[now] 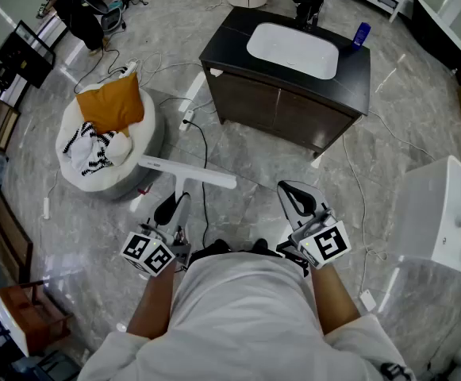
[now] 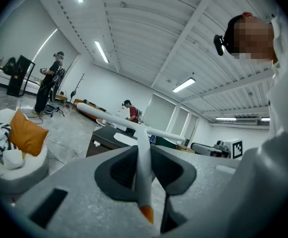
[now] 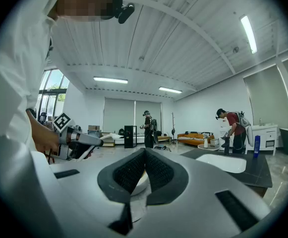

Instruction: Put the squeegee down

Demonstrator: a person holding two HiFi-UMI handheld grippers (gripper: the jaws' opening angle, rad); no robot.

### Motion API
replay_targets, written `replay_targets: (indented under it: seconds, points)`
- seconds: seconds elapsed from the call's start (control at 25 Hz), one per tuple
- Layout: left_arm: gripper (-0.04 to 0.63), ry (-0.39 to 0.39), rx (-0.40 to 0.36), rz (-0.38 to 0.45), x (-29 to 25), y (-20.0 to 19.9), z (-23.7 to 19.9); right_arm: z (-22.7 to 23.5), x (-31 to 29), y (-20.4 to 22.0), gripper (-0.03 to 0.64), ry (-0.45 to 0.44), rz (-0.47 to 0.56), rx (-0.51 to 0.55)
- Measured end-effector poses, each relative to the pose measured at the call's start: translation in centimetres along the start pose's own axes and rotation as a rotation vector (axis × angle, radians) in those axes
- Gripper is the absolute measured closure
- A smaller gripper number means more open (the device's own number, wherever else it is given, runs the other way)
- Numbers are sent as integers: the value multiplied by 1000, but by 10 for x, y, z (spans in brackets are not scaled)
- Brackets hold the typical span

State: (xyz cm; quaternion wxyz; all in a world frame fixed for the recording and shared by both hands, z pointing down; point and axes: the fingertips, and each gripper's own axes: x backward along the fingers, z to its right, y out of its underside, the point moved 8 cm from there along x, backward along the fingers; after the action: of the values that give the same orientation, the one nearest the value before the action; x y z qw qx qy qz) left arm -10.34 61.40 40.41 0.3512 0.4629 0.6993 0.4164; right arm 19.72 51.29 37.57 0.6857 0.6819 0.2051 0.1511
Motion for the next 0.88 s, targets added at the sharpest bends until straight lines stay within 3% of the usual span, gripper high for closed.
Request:
replay_targets:
  seconds: [0.44,0.88]
  points:
    - [506,-9,-12,-10,-8,11,23,9,20,15,603,-23,-8,-62]
    - [506,-75,1,-36,-12,17,28,31,46,47,601,-2,-22,-161]
